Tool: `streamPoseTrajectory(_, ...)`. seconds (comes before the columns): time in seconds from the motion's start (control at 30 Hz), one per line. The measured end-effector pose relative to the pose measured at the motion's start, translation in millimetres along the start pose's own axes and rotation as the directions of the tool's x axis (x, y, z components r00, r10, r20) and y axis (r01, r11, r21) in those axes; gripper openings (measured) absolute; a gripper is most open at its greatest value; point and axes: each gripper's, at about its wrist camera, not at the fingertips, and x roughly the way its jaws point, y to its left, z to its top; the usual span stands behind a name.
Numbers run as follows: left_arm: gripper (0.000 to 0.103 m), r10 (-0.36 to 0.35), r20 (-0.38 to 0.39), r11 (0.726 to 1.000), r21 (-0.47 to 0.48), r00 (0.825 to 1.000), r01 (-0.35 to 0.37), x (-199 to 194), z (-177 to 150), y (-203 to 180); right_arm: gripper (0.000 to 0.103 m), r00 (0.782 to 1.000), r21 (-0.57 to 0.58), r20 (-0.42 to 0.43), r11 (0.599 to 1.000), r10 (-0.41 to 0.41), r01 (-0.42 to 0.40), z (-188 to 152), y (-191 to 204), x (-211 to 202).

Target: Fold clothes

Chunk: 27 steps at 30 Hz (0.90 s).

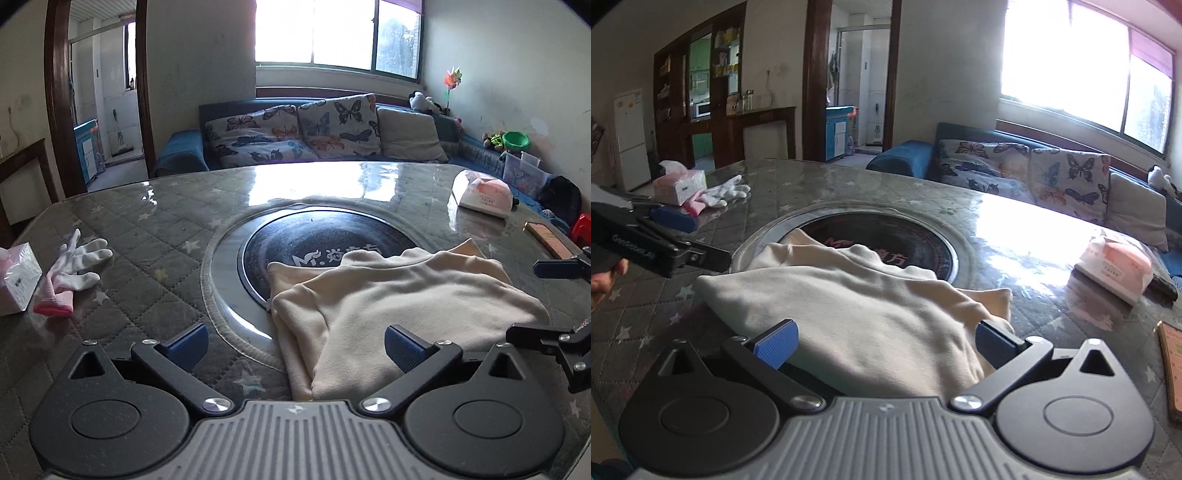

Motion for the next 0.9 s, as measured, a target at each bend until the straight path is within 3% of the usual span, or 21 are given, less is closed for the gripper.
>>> streamPoseTrajectory(0.2,0.103,0.014,-0.112,0.998,-0.056,0.994,-0.021,16.0,4.1,10.6,0.103,0.999,-0.053,-0.022,0.997,0.048,-0.049,6.1,16.2,7.4)
streamPoseTrajectory(0.37,0.103,0.023,-0.151,0.995,-0.093,0.988,-0.037,22.3,3.2,19.2,0.103,0.997,-0.109,-0.033,0.992,0.067,-0.07,13.7,31.5,13.4)
streamPoseTrajectory(0.67,0.103,0.024,-0.191,0.991,-0.127,0.981,-0.049,28.5,5.5,29.2,0.102,0.991,-0.204,-0.055,0.97,0.12,-0.129,24.1,61.2,27.7)
streamPoseTrajectory(0.9,0.103,0.008,-0.2,0.99,-0.136,0.98,-0.035,32.3,8.0,36.2,0.092,0.98,-0.288,-0.091,0.938,0.176,-0.195,28.1,91.7,39.2)
